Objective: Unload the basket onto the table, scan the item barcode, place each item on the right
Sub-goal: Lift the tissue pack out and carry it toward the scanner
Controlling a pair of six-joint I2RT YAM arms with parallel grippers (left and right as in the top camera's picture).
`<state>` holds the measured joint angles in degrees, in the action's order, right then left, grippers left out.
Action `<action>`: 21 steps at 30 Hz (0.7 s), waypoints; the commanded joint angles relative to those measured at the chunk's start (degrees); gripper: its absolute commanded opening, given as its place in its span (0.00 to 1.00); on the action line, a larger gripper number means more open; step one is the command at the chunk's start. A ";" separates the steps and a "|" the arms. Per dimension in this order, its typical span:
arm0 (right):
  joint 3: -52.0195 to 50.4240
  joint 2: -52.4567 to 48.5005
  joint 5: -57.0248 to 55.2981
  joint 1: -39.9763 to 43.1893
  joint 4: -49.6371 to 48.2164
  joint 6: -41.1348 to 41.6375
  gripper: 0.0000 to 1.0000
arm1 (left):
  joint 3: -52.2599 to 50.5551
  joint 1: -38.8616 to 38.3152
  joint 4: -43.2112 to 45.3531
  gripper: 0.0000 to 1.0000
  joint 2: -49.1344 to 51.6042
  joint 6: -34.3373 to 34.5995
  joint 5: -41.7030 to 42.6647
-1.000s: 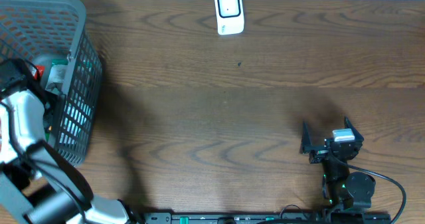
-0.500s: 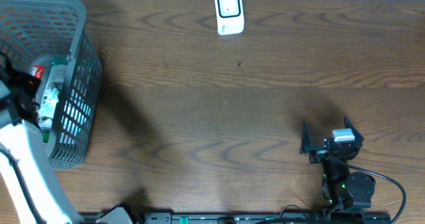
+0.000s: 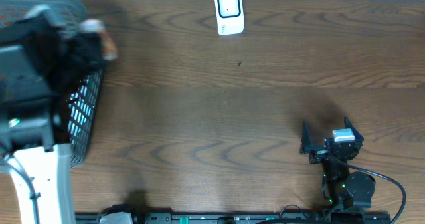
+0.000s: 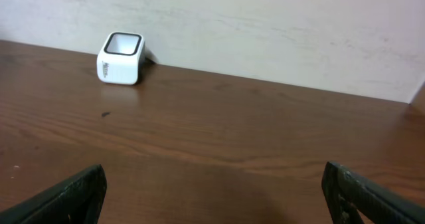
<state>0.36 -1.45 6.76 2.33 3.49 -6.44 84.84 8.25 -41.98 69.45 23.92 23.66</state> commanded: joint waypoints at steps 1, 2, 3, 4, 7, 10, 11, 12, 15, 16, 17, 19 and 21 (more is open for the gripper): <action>-0.04 -0.11 0.17 -0.17 0.20 0.81 0.99 | 0.35 -9.14 -1.25 0.07 2.73 -0.96 10.34; -0.04 -0.11 0.17 -0.17 0.20 0.81 0.99 | 0.35 -11.72 -1.62 0.07 3.69 -0.96 10.97; -0.04 -0.11 0.17 -0.17 0.22 0.81 0.99 | 0.33 -15.12 -2.10 0.07 5.11 -0.98 11.61; -0.04 -0.11 0.17 -0.17 0.20 0.81 0.99 | 0.20 -18.01 -2.16 0.08 6.47 -0.98 11.93; -0.04 -0.11 0.17 -0.17 0.22 0.81 0.99 | -0.28 -25.64 -2.08 0.07 10.95 -1.25 11.93; -0.04 -0.11 0.17 -0.17 0.20 0.81 0.99 | -0.28 -31.39 -1.86 0.07 16.31 -1.29 12.02; -0.04 -0.11 0.17 -0.17 0.22 0.81 0.99 | -0.28 -32.83 -1.51 0.07 18.16 -1.53 12.83; -0.04 -0.11 0.17 -0.17 0.20 0.81 0.99 | -0.28 -34.10 -0.76 0.07 20.02 -2.38 14.91; -0.04 -0.11 0.17 -0.17 0.20 0.81 0.99 | -0.28 -37.13 3.63 0.07 26.69 -5.95 24.85; -0.04 -0.11 0.17 -0.17 0.20 0.81 0.99 | -0.28 -37.75 5.01 0.07 28.83 -6.12 26.47; -0.04 -0.11 0.17 -0.17 0.20 0.81 0.99 | -0.28 -38.14 5.99 0.07 30.75 -6.10 26.82; -0.04 -0.11 0.17 -0.17 0.22 0.81 0.99 | -0.28 -38.58 7.48 0.07 34.10 -6.21 26.71; -0.04 -0.11 0.17 -0.17 0.20 0.81 0.99 | -0.28 -38.60 9.20 0.07 37.55 -6.62 26.71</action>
<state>0.36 -1.50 6.79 2.33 3.51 -6.44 84.77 -30.41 -34.28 103.00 19.44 46.65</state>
